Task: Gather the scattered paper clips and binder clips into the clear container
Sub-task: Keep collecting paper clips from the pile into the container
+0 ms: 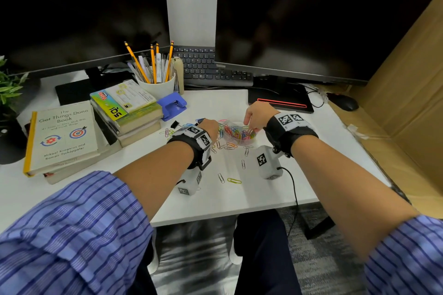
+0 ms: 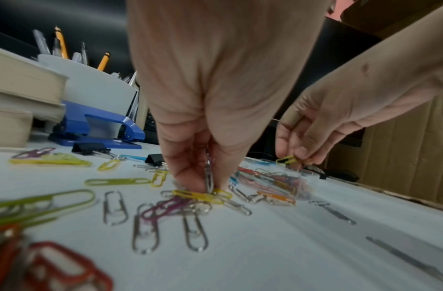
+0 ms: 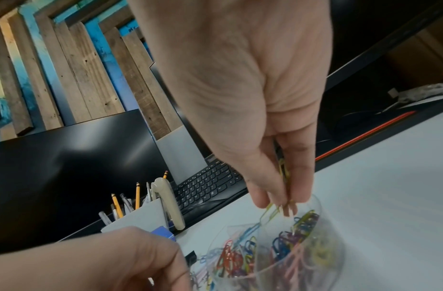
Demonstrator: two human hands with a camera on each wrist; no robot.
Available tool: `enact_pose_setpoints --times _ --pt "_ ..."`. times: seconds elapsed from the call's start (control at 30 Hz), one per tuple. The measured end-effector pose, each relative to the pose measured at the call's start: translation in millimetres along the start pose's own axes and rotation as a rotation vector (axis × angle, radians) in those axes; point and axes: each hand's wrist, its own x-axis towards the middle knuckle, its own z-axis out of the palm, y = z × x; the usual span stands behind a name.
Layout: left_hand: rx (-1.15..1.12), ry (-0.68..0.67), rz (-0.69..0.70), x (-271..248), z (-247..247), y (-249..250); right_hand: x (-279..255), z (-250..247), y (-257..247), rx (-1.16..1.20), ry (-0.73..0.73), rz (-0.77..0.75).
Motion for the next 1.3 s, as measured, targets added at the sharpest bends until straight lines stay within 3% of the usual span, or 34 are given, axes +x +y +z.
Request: enact_pose_setpoints --times 0.2,0.43,0.6,0.77,0.83,0.93,1.0,1.1,1.23,1.3 --pt "-0.024 0.02 0.079 1 0 -9 -2 3 9 0.034 0.04 -0.006" --pt "-0.141 0.041 0.027 2 10 -25 -2 6 -1 0.01 0.067 -0.134" --pt "-0.145 0.07 0.031 -5 6 -26 -2 17 -14 -0.078 -0.003 -0.154" --pt "-0.174 0.045 0.042 -7 2 -31 -2 12 -34 0.065 0.122 -0.192" --pt "-0.155 -0.003 0.027 -10 -5 -35 -3 13 -49 0.116 0.033 -0.216" --pt "-0.134 -0.095 -0.029 -15 -13 -45 -6 19 -66 -0.048 -0.208 -0.22" --pt "-0.142 -0.154 -0.072 -18 -10 -55 -5 28 -70 -0.123 -0.29 -0.202" --pt "-0.121 -0.133 -0.09 -22 1 -65 -3 47 -73 -0.161 -0.202 -0.223" --pt "-0.132 0.003 -0.059 -23 11 -59 -5 59 -77 0.02 -0.109 -0.276" --pt "-0.182 0.01 -0.052 -24 10 -54 -4 61 -80 0.058 -0.088 -0.293"
